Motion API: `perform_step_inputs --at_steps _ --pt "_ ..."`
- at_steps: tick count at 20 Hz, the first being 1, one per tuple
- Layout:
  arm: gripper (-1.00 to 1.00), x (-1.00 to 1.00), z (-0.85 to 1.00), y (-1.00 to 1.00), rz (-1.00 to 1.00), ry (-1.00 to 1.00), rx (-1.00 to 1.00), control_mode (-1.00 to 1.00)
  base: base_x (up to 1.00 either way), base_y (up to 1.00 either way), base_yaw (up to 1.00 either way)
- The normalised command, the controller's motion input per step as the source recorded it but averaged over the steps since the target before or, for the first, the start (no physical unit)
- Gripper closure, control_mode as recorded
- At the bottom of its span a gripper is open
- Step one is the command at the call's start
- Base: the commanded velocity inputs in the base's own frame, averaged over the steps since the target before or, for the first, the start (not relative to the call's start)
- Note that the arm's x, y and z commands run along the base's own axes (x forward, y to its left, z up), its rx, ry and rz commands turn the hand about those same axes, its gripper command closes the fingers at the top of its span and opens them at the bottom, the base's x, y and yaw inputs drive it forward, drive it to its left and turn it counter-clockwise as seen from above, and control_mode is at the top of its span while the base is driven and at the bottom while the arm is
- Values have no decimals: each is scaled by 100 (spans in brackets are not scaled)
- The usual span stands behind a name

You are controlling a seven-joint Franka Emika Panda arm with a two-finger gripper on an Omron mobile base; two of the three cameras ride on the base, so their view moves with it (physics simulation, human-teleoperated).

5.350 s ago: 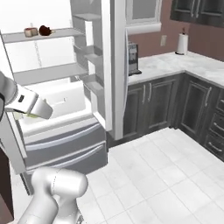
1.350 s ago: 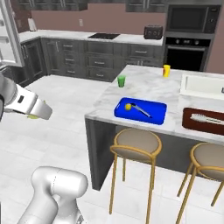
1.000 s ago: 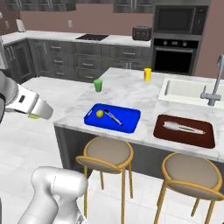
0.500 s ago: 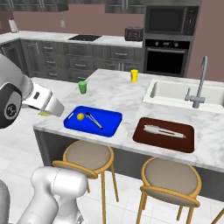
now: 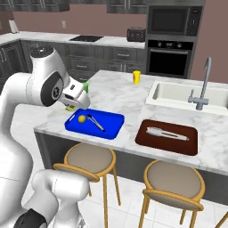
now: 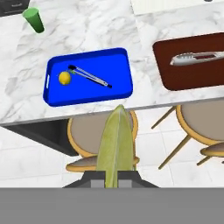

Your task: Gather the lemon wedge and lemon from the fridge and place them on a tray on the dining counter. Then gather the steaks from the fridge and place them on the other tray.

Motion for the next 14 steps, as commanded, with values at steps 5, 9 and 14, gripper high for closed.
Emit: perform_step_inputs --at_steps 5,9,14 --pt "100 100 -67 0 0 14 0 -100 0 0 0" --pt "100 100 -62 0 1 5 0 -100 0 0 0" --pt "100 95 -58 0 2 0 0 -100 0 0 0"
